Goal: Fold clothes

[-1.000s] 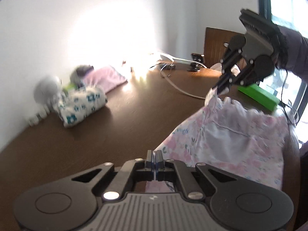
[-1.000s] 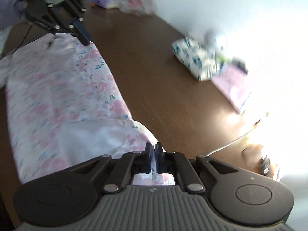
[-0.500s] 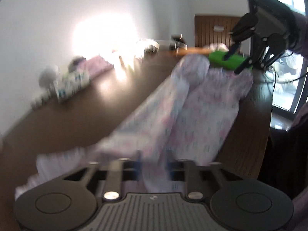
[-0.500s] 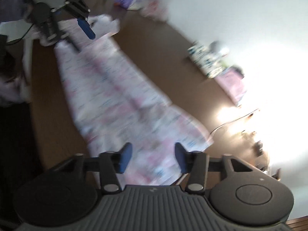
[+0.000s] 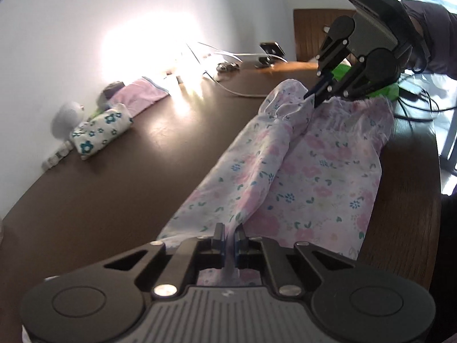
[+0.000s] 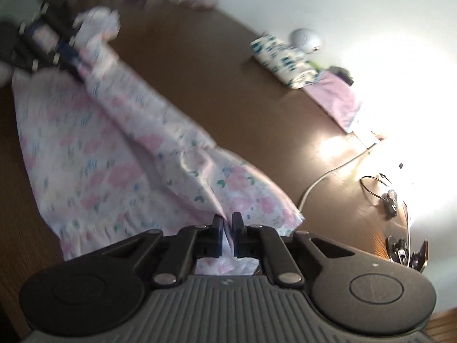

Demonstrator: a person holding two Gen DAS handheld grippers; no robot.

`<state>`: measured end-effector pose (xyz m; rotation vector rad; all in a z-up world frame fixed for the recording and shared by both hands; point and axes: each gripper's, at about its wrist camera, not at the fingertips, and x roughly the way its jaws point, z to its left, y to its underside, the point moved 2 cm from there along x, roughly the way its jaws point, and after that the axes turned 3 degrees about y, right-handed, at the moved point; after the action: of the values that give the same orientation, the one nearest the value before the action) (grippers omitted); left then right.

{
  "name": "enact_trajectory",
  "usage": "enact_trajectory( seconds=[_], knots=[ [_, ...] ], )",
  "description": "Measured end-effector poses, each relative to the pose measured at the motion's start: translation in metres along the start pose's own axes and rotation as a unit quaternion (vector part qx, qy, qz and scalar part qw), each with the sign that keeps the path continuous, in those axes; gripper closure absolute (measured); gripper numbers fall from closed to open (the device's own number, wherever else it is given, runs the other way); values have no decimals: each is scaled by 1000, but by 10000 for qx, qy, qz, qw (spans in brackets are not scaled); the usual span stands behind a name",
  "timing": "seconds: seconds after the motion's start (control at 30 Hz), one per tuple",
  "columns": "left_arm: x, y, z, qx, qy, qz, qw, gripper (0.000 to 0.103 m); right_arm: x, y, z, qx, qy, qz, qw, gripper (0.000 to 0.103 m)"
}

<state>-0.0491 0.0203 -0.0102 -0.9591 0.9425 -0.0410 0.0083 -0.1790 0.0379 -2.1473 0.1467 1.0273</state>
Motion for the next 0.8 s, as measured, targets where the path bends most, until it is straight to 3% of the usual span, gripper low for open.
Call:
enact_trajectory(
  seconds=[0.1,0.3,0.47,0.6,0.7,0.77,0.8],
  knots=[
    [-6,-1,1,-28,-154,-99,9998,99,-23,1,-1,-115,222,-220,9994,101],
    [-26,8,-17,72,-406,-259,9988,99,-68,20,30,-553,218,-195,9980,101],
    [-20,30,-18,-139,-392,-61,9991,98,-47,47,74,-889,-261,421,9948,102],
    [-24,32,-17,-360,-352,-146,9986,99,-41,49,66,-502,-152,456,9976,101],
    [-31,32,-23,-197,-326,-119,9992,98,-57,46,49,-178,-315,309,9989,93],
    [-36,34,-24,-115,-232,-26,9997,93,-74,42,38,145,-487,-31,9987,78],
    [-41,34,-23,-123,-126,21,9998,91,-81,39,31,358,-483,-228,9979,78]
  ],
)
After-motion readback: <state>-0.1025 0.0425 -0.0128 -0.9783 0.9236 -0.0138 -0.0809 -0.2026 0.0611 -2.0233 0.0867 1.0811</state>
